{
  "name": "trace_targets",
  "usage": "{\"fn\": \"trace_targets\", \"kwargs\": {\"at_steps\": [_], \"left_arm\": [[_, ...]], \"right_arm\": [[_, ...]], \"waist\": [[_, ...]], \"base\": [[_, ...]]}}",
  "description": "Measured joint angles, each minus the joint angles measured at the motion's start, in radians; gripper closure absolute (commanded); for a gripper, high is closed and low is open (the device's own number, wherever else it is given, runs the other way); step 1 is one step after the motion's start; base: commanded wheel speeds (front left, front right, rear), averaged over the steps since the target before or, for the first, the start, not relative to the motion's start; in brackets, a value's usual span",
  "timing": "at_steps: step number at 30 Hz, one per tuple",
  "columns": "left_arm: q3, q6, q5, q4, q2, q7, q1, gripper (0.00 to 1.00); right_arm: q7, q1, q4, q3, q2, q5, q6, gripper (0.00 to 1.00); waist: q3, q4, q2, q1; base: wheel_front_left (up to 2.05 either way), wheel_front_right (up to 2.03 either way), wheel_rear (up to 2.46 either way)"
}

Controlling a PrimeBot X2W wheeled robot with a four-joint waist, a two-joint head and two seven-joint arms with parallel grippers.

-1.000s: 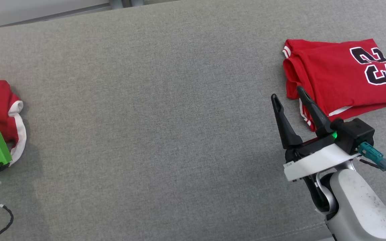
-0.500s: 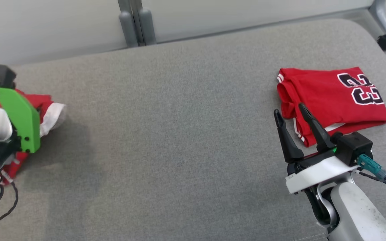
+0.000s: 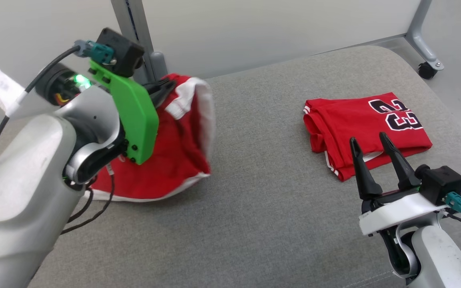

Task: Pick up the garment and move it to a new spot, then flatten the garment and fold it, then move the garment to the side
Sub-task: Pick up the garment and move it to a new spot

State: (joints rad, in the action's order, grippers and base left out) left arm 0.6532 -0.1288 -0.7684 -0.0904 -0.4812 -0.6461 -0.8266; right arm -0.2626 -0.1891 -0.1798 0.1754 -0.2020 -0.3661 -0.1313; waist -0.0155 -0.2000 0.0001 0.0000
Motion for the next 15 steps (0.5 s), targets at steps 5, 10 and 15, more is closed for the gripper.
{"fn": "trace_targets", "kwargs": {"at_steps": [5,10,15], "left_arm": [[-0.031,0.001,-0.068,0.046,0.077,0.064,-0.022,1.0],[-0.057,0.016,-0.109,0.057,0.055,0.082,0.032,1.0],[-0.094,0.046,-0.174,0.03,0.008,0.131,0.225,1.0]], "right_arm": [[0.0,0.003,0.009,-0.025,-0.002,0.0,0.0,0.0],[0.0,0.022,0.01,-0.036,0.001,0.003,0.0,0.0],[0.0,0.022,0.006,-0.019,0.006,0.002,0.0,0.0]], "waist": [[-0.002,-0.013,0.0,0.0],[-0.016,0.005,0.0,0.0],[-0.03,0.028,0.0,0.0]], "base": [[0.0,0.0,0.0],[0.0,0.0,0.0],[0.0,0.0,0.0]]}}
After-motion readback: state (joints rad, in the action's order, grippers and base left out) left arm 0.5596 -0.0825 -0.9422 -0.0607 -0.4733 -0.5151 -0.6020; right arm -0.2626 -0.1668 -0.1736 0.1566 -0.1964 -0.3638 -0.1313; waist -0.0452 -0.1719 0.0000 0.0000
